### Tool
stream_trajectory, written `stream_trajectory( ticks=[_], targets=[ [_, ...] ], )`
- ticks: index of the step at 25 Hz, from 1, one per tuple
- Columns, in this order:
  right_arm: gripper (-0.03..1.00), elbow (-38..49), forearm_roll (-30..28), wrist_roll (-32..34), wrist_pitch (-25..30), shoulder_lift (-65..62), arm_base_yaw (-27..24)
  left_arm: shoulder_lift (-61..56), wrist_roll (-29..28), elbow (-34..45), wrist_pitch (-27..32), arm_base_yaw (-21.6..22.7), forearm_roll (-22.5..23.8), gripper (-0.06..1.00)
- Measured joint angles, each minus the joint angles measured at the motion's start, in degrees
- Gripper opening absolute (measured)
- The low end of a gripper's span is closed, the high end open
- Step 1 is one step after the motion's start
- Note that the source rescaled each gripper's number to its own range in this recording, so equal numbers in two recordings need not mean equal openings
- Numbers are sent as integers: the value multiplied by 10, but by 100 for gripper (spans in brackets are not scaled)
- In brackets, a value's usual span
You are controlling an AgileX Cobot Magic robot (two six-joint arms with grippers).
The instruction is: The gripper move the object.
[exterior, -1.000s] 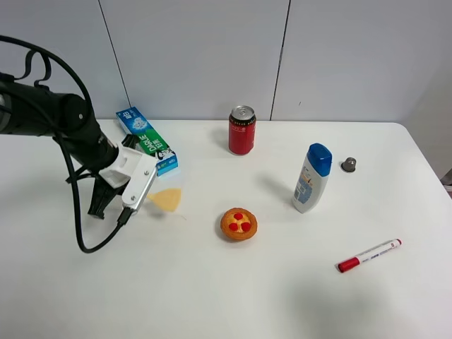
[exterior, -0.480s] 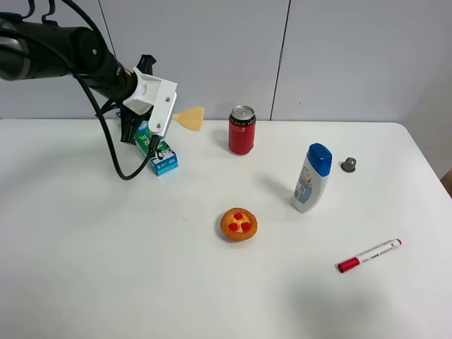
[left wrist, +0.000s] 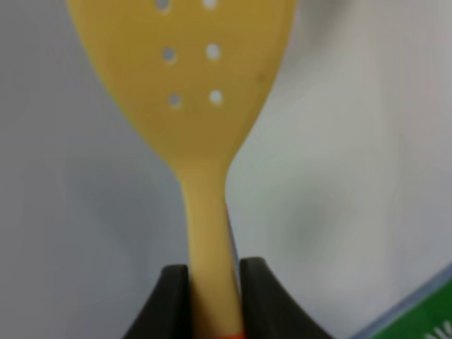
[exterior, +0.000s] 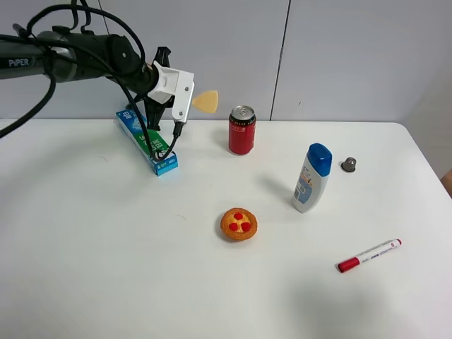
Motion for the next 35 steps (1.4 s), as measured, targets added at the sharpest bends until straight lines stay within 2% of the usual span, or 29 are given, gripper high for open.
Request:
stream_trajectory(
  ticks=[4, 11, 14, 17, 21, 23, 29, 32, 35],
  targets=[
    [100, 0, 0, 0, 0, 0, 0, 31, 2, 0, -35, 0, 0, 0],
    [100, 0, 0, 0, 0, 0, 0, 59, 2, 0, -43, 0, -4, 0],
    [100, 0, 0, 0, 0, 0, 0, 62, 2, 0, -42, 0, -23, 5],
    [100, 0, 0, 0, 0, 0, 0, 62, 2, 0, -41, 0, -40, 24],
    [100, 0, 0, 0, 0, 0, 0, 62, -1, 0, -43, 0, -61, 66],
    [100, 0, 0, 0, 0, 0, 0, 62, -3, 0, -44, 0, -67, 77],
    [100, 0, 0, 0, 0, 0, 0, 38, -5, 0, -34, 0, -68, 81],
    [100, 0, 0, 0, 0, 0, 0, -6, -8, 0, 22, 8, -70, 78],
    [100, 0, 0, 0, 0, 0, 0, -68, -42, 0, 92, 27, -72, 74]
  ],
)
